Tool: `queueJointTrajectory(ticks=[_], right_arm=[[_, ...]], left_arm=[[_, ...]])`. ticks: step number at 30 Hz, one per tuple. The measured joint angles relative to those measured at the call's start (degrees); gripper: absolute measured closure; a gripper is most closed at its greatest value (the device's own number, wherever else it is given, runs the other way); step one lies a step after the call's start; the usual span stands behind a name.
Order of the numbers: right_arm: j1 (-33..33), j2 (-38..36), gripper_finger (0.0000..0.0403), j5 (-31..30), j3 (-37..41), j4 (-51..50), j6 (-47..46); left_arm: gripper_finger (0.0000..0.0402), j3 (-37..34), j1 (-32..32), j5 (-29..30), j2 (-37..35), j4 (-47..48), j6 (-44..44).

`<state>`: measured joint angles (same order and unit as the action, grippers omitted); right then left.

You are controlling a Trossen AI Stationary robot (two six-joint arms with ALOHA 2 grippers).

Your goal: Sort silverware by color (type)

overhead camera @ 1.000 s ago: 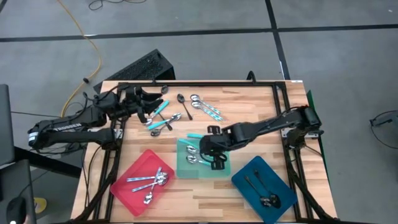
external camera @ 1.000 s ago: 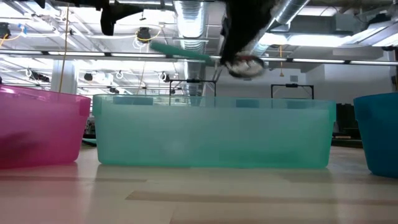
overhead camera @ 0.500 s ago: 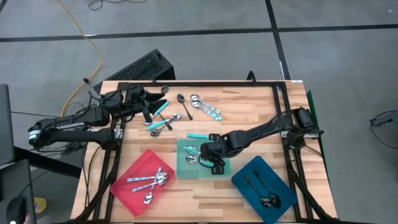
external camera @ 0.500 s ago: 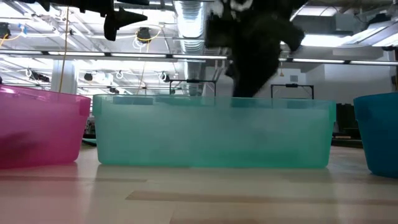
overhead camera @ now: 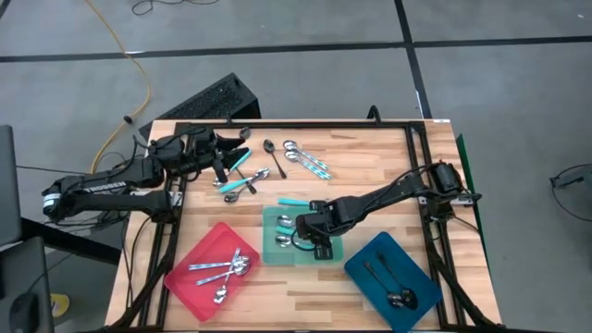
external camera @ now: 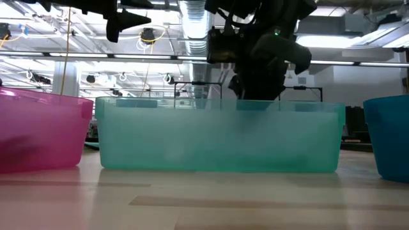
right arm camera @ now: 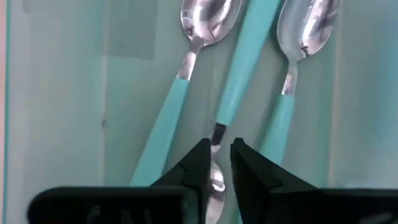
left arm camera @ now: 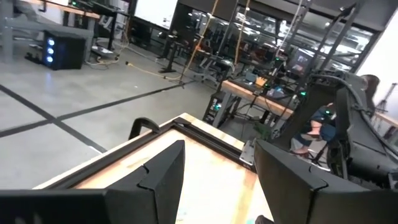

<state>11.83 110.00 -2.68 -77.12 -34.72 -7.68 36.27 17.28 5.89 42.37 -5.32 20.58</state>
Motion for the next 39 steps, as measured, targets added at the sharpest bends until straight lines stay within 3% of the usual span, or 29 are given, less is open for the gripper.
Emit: queueJointTrajectory(ticks=[11, 26, 31, 39], right_arm=[[-2.2, -4.87, 0.0244, 0.87, -0.02, 0.28, -1.48], [-9.0, -17.04, 0.0243, -0.16, -0.07, 7.64, -9.13], [-11.59, -17.62, 0.0253, -4.77, -0.07, 7.65, -10.05], [-17.31, -16.61, 0.0261, -4.94, -0.11, 4.92, -14.62]], left_arm=[[0.0221, 0.0, 0.0, 0.59, -0.02, 0.37, 1.77], [0.0221, 0.0, 4.25, -0.41, -0.02, 9.61, 5.59], [0.0221, 0.0, 8.32, -0.53, 0.41, 17.86, 4.38], [0.0221, 0.0, 13.22, -1.02, 2.95, 26.31, -0.77]])
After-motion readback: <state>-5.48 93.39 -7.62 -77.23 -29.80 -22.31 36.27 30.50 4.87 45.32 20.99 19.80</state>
